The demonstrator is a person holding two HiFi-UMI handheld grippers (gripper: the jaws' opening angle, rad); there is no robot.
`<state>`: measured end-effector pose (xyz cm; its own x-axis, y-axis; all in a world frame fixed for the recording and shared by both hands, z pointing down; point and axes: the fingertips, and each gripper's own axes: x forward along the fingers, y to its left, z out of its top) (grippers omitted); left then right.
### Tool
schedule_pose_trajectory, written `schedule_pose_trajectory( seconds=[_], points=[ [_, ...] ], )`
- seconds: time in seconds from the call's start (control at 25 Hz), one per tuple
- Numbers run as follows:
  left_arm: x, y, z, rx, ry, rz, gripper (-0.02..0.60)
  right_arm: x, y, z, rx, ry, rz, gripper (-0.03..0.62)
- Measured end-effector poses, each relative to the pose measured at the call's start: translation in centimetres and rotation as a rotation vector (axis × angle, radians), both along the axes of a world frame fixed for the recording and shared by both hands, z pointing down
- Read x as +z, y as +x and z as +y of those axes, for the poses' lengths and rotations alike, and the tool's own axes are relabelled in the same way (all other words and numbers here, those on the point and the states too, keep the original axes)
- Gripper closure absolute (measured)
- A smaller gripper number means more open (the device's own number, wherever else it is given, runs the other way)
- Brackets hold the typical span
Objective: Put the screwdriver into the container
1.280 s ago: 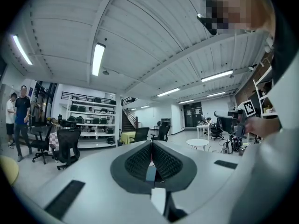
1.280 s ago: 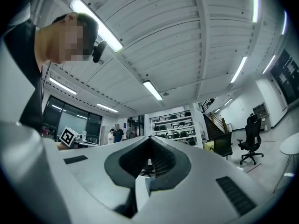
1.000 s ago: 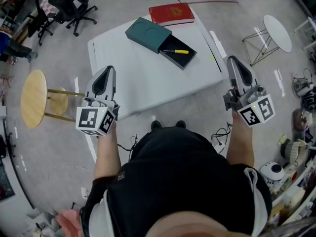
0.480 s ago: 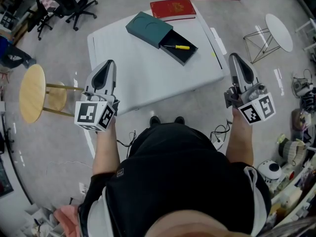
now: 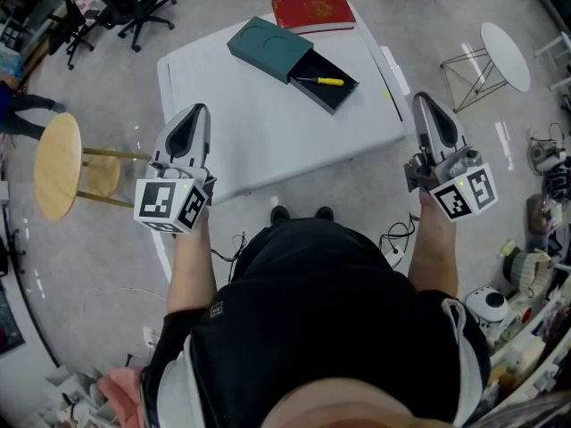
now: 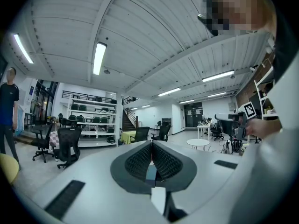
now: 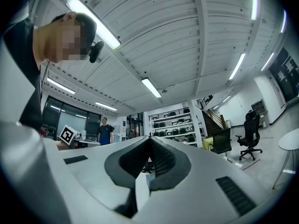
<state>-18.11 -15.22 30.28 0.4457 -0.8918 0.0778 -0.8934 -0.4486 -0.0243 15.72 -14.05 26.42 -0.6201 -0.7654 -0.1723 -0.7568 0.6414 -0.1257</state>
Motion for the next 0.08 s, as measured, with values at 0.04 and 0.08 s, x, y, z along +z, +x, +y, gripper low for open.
schedule_pose_trajectory(
  seconds=[0.04, 0.08],
  points=[
    [0.01, -0.03, -0.06, 0.000, 0.000, 0.000, 0.565, 0.05, -0.05, -0.06, -0.001, -0.001, 0.000, 0.565],
    [0.02, -0.07, -0.11, -0.001, 0.000, 0.000, 0.565, 0.10, -0.09, -0.12, -0.001, -0.002, -0.001, 0.565]
  ],
)
